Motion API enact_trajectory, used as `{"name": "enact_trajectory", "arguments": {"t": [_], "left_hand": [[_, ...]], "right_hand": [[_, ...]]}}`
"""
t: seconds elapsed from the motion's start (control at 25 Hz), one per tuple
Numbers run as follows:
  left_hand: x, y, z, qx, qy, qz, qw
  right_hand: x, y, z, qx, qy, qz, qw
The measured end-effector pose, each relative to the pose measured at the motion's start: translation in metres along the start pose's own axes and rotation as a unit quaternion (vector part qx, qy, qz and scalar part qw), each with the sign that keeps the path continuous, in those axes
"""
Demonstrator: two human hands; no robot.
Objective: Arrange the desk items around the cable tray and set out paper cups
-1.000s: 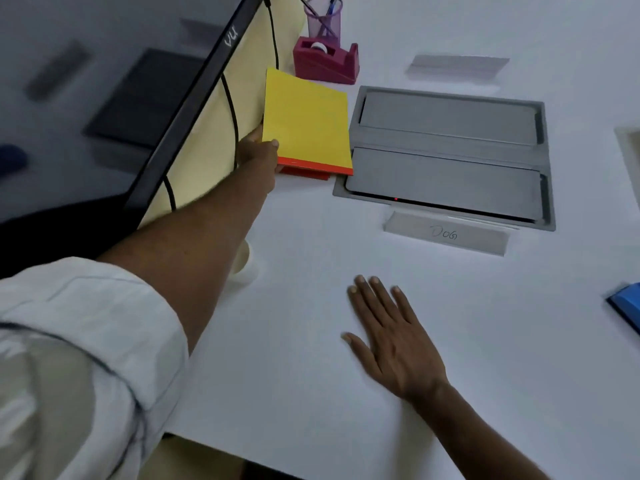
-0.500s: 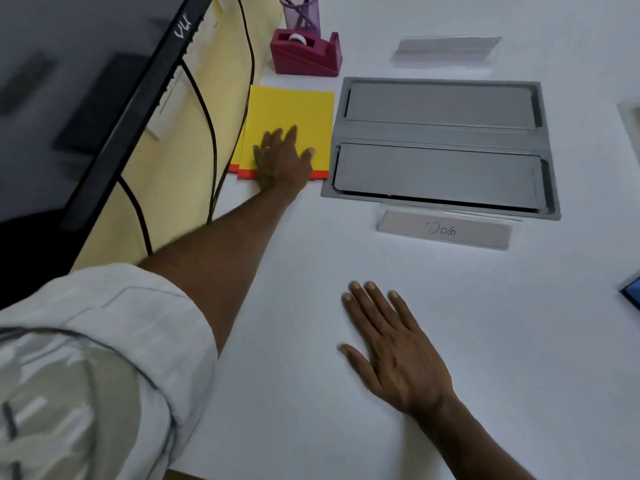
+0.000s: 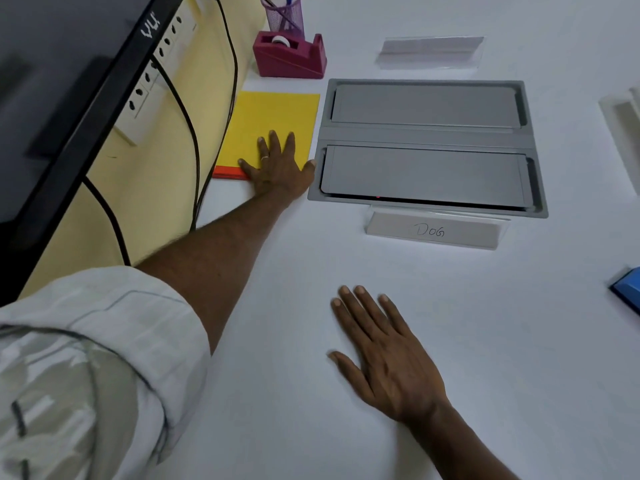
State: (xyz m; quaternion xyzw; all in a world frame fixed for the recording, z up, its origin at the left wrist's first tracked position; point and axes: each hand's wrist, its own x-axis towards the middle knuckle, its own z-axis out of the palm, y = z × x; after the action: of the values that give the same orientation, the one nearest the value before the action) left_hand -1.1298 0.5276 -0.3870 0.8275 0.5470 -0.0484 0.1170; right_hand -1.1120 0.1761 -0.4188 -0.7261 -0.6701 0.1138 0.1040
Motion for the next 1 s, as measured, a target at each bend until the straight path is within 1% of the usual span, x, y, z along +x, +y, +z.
{"name": "enact_trajectory", "arguments": {"t": [0.52, 0.64, 0.76, 0.84, 0.88, 0.92, 1.0], "left_hand": [[-0.002, -0.012, 0.010, 0.034, 0.021, 0.026, 0.999], [-0.004, -0.015, 0.008, 0.061, 0.006, 0.036, 0.997], [-0.008, -0.012, -0.002, 0.044, -0.011, 0.030, 0.999], [-0.019, -0.002, -0.007, 0.000, 0.014, 0.030, 0.999], [-0.027, 0.005, -0.009, -0.003, 0.036, 0.043, 0.998], [-0.039, 0.013, -0.011, 0.018, 0.068, 0.070, 0.995], [-0.067, 0.033, -0.017, 0.062, 0.129, 0.163, 0.976]], "right_hand": [[0.000, 0.002, 0.002, -0.009, 0.002, -0.001, 1.000], [0.001, 0.002, 0.003, -0.010, 0.001, -0.005, 1.000], [0.001, 0.001, 0.004, -0.009, 0.001, -0.003, 1.000], [-0.001, 0.002, 0.005, -0.014, -0.004, -0.006, 1.000], [-0.001, 0.002, 0.004, -0.019, -0.009, -0.005, 1.000], [-0.001, 0.002, 0.003, -0.026, -0.016, -0.002, 1.000], [0.000, 0.000, -0.002, -0.039, -0.044, -0.001, 0.998]]}}
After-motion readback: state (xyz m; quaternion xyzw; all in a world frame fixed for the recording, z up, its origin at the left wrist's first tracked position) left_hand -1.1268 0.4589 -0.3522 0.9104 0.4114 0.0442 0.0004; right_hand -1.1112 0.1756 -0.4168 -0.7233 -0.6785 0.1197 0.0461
